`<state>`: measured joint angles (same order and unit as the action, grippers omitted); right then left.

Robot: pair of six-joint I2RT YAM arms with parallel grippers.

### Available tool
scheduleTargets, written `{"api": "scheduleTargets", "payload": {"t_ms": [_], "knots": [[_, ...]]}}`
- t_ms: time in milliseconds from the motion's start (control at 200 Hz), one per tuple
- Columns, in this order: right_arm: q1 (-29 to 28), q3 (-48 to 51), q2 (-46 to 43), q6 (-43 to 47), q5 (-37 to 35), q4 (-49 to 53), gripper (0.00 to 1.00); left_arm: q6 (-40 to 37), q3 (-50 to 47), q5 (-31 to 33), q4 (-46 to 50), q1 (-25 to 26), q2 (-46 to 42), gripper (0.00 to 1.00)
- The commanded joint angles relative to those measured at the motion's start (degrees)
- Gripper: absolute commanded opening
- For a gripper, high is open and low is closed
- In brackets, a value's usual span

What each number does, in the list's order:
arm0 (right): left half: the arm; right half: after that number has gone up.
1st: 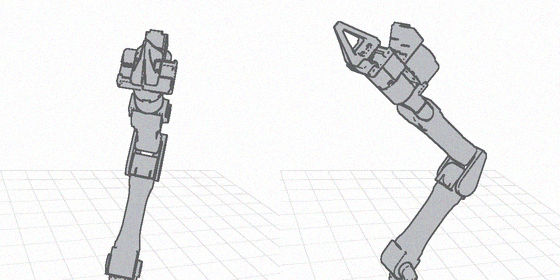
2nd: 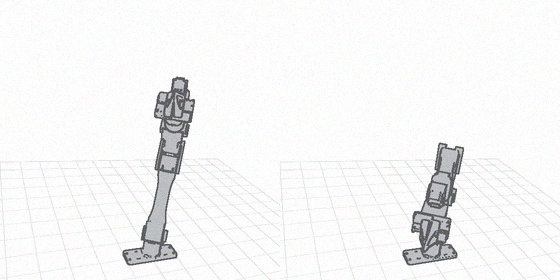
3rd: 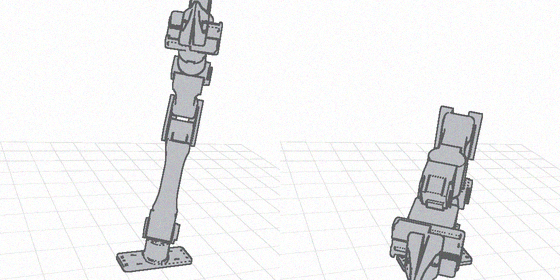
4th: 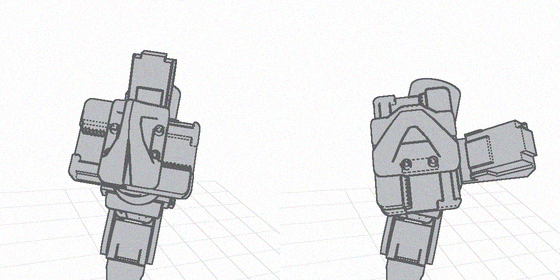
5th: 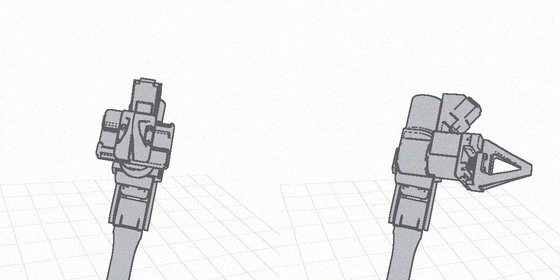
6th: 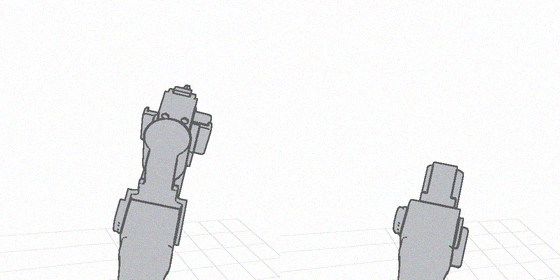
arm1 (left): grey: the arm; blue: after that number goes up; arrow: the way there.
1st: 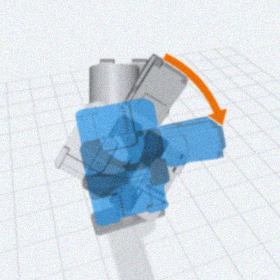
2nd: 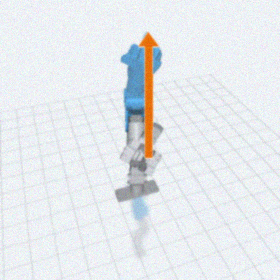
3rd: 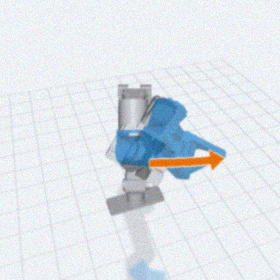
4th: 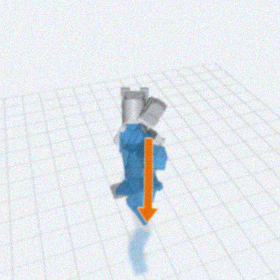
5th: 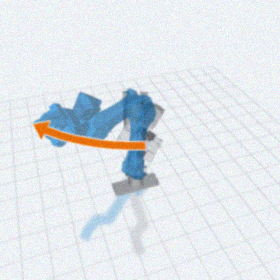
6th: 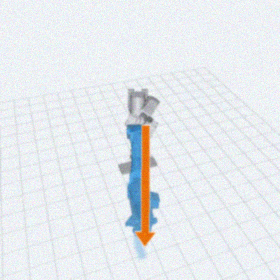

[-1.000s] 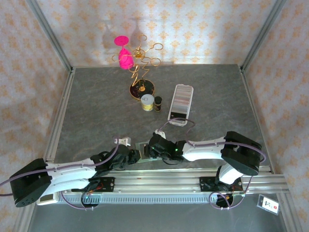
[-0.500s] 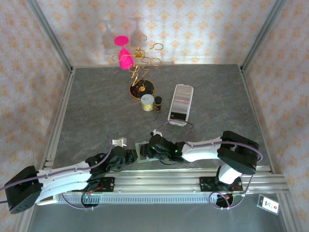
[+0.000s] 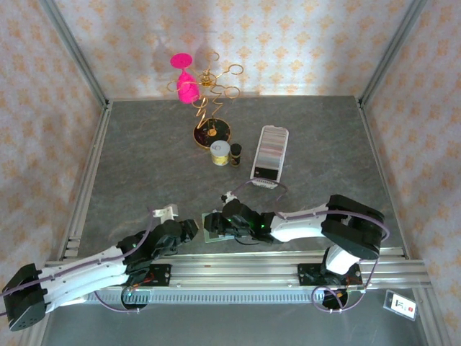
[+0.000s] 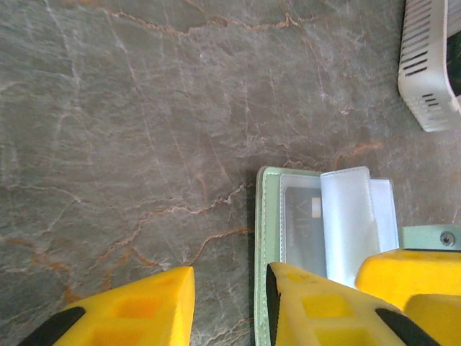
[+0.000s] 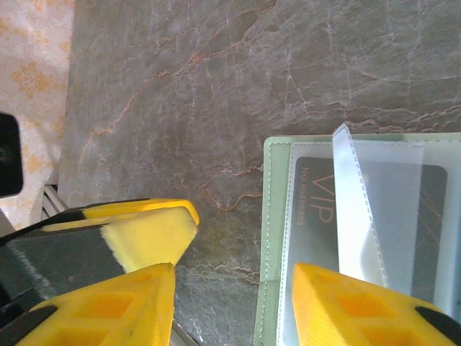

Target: Put the credit cards into the card holder

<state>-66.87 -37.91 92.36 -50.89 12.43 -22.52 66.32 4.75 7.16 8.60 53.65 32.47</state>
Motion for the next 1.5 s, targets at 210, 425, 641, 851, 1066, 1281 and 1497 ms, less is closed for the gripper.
{"api": "scheduleTargets", "payload": {"t_ms": [210, 425, 641, 851, 1066, 1281, 1497], "knots": [[-1.2, -4.6, 3.5, 0.8, 4.5, -7.4, 0.46, 5.2, 0.7, 8.0, 13.9, 0.4, -7.4, 0.38], [-1.2, -9.2, 4.3, 0.4, 7.3, -10.9, 0.47, 8.0, 2.5, 12.1, 20.0, 0.4, -14.2, 0.45], [-1.0, -12.2, -5.3, 7.7, -5.4, 7.3, 0.49, 5.9, 5.4, 11.2, 18.0, 0.4, -14.5, 0.47], [-1.0, -3.0, -13.1, 4.8, -17.1, 21.8, 0.6, 0.7, 6.5, 2.7, 6.1, 0.4, -1.6, 0.49], [-1.0, 1.5, -13.8, 3.0, -17.9, 25.0, 0.62, -1.1, 7.1, -2.0, -3.3, 0.4, 11.5, 0.51], [-1.1, 2.2, -12.0, 2.4, -16.9, 23.8, 0.62, -1.1, 6.1, -2.2, -6.6, 0.5, 12.9, 0.51], [-1.2, 1.9, -8.7, 2.5, -14.5, 22.3, 0.62, -0.9, 5.4, -2.7, -7.0, 0.4, 12.8, 0.51]]}}
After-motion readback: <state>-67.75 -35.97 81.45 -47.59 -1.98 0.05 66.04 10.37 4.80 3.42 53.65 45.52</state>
